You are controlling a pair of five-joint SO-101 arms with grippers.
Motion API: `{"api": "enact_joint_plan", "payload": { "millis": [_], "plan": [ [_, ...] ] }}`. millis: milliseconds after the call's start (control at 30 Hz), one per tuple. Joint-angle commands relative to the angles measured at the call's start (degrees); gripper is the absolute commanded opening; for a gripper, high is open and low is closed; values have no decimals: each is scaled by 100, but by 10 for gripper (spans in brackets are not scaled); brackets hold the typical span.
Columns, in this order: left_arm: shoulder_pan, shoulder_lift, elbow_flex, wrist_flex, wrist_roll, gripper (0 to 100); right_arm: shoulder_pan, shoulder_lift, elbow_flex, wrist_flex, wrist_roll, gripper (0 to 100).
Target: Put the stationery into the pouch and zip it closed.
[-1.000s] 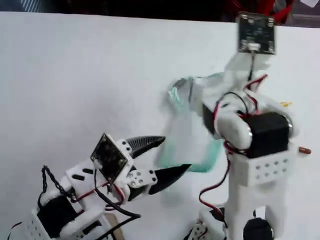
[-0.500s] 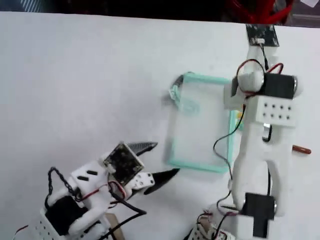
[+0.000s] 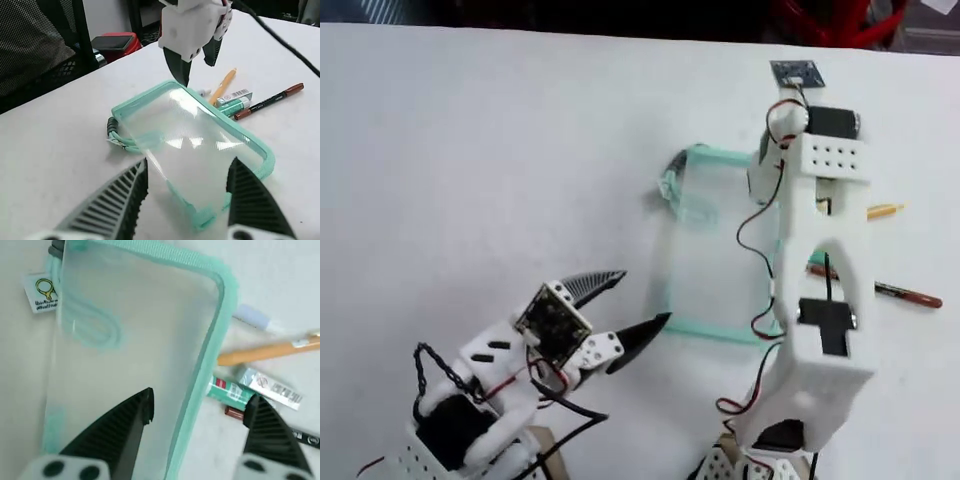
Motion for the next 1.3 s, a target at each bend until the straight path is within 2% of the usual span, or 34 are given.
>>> {"api": "enact_joint_plan", "payload": {
  "millis": [0, 167, 433, 767, 833, 1033, 1267],
  "plan": [
    [-40, 40, -9, -158, -44, 255, -22, 620, -1108, 277, -290, 280],
    [-40, 40, -9, -158, -44, 254, -13, 1666, -2171, 892, -554, 280],
    [-40, 40, 0, -158, -44, 254, 400, 1982, -1899, 884, -580, 280],
    [-40, 40, 0, -158, -44, 253, 163, 2053, -1345, 760, -457, 278],
    [-40, 40, 0, -158, -44, 253, 163, 2114, -1345, 673, -466, 251],
    [-40, 40, 0, -158, -44, 253, -31, 2730, -1451, 488, -457, 78],
    [-40, 40, 0, -158, -62, 253, -136, 3257, -2119, 646, -475, 156]
  ]
}}
